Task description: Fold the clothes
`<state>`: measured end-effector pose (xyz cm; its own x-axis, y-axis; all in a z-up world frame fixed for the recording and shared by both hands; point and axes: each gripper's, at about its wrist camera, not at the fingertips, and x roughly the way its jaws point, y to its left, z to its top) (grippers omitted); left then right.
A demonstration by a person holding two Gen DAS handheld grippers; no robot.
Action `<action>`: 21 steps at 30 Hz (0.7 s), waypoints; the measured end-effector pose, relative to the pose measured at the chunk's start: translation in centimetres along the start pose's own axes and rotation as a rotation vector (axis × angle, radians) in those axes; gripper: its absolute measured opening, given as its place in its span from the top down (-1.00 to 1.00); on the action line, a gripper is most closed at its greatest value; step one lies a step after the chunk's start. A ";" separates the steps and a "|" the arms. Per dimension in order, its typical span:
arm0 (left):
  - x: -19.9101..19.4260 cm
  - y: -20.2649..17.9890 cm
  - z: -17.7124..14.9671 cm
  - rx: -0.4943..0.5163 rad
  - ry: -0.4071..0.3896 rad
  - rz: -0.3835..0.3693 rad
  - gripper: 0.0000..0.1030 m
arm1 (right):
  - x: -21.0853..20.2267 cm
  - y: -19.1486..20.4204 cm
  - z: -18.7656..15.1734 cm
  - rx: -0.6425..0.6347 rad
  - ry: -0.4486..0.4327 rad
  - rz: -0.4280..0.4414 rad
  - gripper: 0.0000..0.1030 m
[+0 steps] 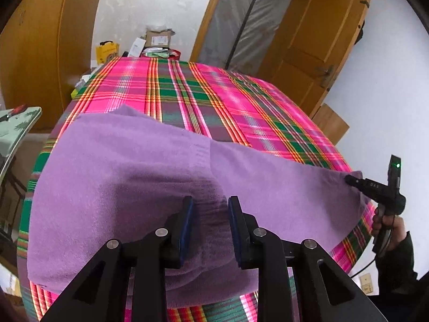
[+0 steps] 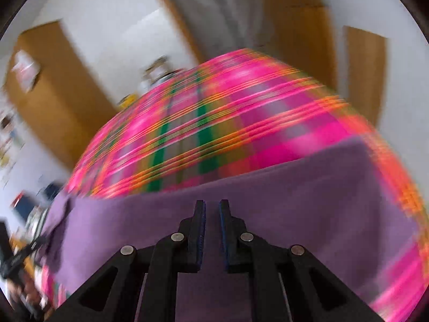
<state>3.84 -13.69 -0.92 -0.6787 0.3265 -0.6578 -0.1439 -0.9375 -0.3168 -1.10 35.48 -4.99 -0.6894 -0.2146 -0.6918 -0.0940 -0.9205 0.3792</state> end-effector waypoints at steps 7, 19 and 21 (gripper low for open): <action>1.2 -0.5 -0.9 0.044 0.092 0.071 0.43 | -1.9 -6.6 2.3 0.145 -0.094 -0.096 0.86; -1.5 -1.6 1.0 0.012 -0.091 0.075 0.41 | -7.5 -11.0 -0.9 0.264 -0.191 -0.012 0.32; -0.8 -2.3 1.2 0.031 -0.073 0.047 0.41 | -7.9 -11.4 -1.7 0.281 -0.187 -0.012 0.31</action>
<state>3.88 -11.95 1.12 -0.7357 0.2737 -0.6195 -0.1325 -0.9552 -0.2646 6.64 47.16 -4.89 -0.8044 -0.1170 -0.5824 -0.2788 -0.7913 0.5442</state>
